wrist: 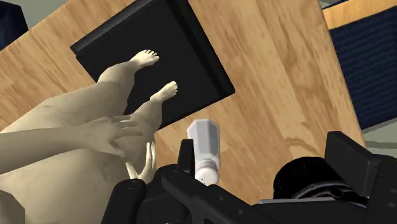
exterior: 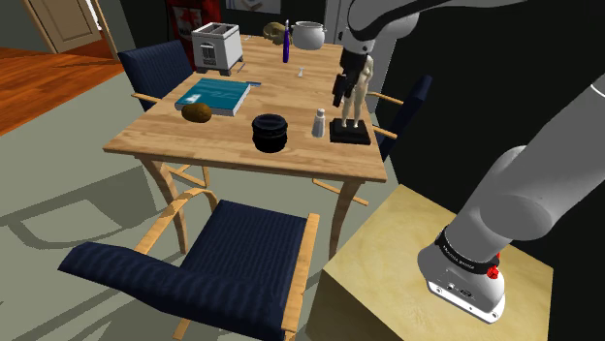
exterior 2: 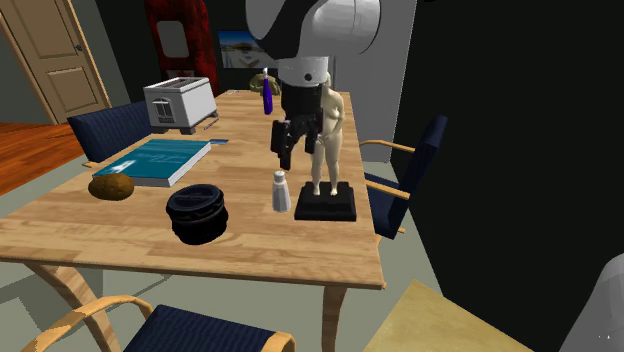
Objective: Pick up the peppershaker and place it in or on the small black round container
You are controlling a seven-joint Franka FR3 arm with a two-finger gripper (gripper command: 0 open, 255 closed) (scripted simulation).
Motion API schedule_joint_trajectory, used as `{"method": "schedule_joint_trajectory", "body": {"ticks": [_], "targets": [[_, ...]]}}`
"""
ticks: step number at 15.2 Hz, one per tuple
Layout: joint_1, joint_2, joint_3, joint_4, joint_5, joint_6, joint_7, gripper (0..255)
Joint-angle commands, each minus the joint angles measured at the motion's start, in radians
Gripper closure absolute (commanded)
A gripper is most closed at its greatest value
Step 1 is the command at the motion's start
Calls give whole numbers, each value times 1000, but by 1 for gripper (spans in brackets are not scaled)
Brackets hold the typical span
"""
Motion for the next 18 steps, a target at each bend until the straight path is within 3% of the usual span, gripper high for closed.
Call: {"method": "schedule_joint_trajectory", "body": {"ticks": [1,7,18], "targets": [[2,101,-15,47,34,30,-50,0],[-7,340,-27,229,143,84,-184,0],[-11,397,-15,196,169,171,-201,0]]}}
